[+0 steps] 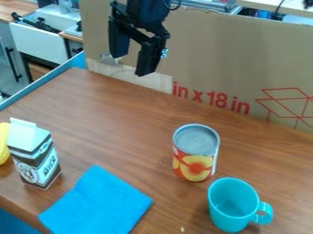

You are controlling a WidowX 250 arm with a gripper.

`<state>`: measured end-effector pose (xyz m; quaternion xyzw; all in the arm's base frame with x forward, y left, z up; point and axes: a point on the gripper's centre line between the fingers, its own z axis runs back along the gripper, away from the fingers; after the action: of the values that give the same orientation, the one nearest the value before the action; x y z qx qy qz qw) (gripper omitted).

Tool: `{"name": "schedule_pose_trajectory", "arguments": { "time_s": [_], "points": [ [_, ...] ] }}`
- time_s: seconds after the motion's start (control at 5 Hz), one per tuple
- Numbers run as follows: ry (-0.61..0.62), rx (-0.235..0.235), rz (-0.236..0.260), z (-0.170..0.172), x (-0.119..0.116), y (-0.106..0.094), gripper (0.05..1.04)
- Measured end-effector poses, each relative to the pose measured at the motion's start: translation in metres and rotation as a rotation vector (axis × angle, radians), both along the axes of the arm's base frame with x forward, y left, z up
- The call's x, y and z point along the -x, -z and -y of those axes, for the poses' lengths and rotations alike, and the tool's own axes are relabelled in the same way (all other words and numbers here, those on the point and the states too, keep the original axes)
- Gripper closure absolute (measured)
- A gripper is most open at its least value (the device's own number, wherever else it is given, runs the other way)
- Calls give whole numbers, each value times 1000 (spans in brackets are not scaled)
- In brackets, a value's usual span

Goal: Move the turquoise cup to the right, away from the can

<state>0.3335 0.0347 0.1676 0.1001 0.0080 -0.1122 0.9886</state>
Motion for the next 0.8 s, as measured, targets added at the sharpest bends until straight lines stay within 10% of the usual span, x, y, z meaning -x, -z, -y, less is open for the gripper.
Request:
{"name": "schedule_pose_trajectory", "arguments": {
  "time_s": [0.8],
  "points": [
    [-1, 93, -104, 54, 31, 50, 83]
  ]
}}
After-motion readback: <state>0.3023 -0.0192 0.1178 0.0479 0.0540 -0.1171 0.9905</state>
